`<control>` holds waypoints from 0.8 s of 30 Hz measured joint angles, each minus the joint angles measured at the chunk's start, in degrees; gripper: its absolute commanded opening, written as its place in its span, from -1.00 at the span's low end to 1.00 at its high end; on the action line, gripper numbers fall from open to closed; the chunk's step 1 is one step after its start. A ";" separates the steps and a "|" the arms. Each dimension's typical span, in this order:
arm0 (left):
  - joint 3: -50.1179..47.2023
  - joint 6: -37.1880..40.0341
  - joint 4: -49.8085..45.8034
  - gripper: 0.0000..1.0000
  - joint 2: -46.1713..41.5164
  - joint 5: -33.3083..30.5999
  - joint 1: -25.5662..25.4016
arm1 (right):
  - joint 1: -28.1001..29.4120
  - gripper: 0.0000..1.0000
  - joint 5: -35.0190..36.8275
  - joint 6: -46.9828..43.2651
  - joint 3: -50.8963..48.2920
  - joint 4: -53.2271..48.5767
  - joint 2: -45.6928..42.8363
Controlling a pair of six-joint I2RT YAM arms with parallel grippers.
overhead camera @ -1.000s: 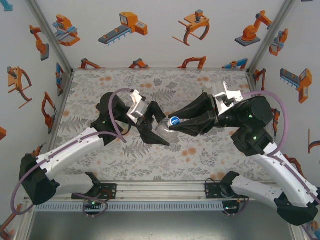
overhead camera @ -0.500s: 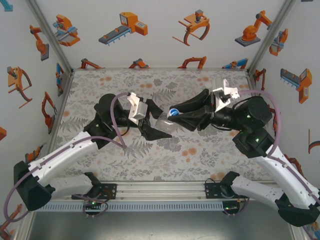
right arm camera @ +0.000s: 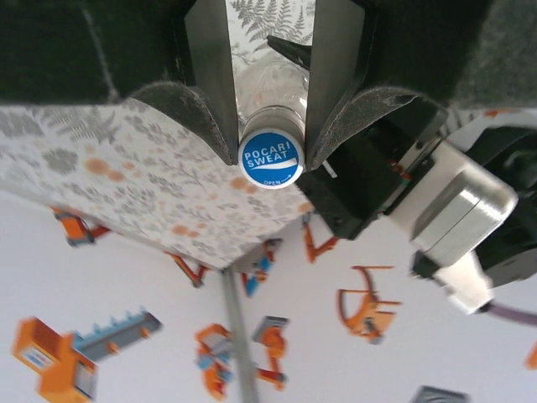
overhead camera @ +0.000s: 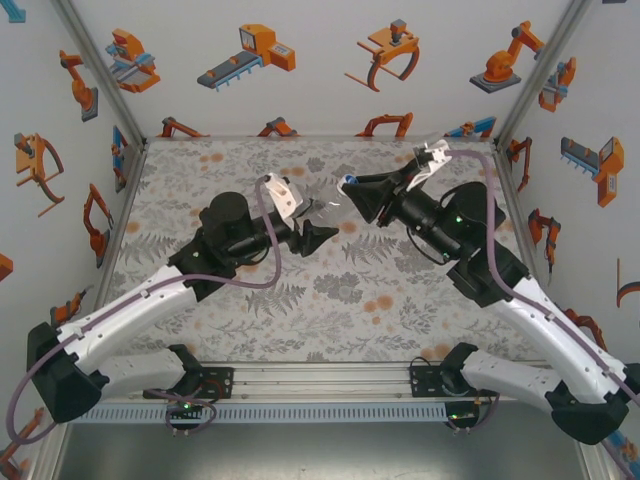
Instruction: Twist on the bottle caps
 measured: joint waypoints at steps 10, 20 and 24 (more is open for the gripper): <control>0.00 -2.32 -1.44 -1.00 3.19 -7.21 -0.22 | -0.17 -1.00 7.02 5.05 -1.49 1.31 3.89; 0.00 -3.37 -1.09 -1.00 3.19 -2.82 -0.24 | -0.28 -0.22 3.85 5.60 -4.28 4.81 1.16; 0.22 -4.04 -0.39 -1.00 3.15 3.93 -0.07 | -0.28 -0.05 -1.73 4.72 -4.76 7.17 -0.98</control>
